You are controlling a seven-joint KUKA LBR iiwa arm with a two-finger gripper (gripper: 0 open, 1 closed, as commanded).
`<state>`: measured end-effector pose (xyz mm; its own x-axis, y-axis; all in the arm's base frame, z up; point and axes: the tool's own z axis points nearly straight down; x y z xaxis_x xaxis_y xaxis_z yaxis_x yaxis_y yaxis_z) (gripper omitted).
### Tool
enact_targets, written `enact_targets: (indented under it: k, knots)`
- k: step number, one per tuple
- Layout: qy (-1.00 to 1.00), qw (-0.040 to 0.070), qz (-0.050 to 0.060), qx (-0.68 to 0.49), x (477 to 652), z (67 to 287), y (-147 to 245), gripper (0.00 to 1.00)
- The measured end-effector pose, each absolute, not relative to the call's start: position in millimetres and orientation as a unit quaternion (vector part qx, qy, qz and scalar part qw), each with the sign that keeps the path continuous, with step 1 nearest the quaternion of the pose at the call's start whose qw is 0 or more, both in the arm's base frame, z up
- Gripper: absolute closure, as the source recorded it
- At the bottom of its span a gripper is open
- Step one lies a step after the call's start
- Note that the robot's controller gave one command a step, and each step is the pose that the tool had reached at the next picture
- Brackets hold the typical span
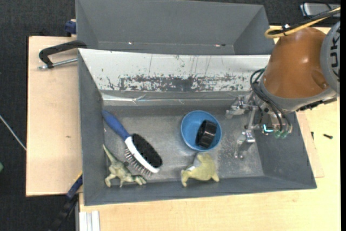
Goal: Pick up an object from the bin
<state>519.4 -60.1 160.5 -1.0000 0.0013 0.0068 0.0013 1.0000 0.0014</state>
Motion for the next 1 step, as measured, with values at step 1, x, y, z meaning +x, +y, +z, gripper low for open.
enact_targets:
  k: [1]
  knots:
    - [-0.997,0.001,-0.001,-0.082,550.3,81.7,-27.8,0.00]
